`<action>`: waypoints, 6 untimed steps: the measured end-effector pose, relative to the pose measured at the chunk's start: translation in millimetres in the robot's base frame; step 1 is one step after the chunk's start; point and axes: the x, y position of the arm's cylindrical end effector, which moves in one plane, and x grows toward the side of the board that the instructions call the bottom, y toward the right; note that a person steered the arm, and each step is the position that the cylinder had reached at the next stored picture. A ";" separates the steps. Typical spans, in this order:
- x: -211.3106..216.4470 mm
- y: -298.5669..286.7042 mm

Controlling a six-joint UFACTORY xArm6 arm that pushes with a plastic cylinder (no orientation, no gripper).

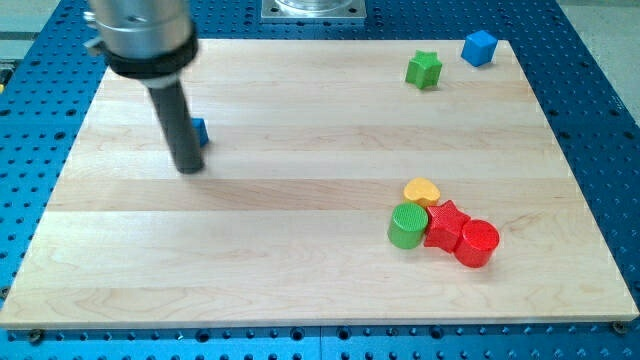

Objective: Move the triangle towards the top left corner

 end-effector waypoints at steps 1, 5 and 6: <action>-48.9 -44.7; -71.5 7.5; -97.2 -4.2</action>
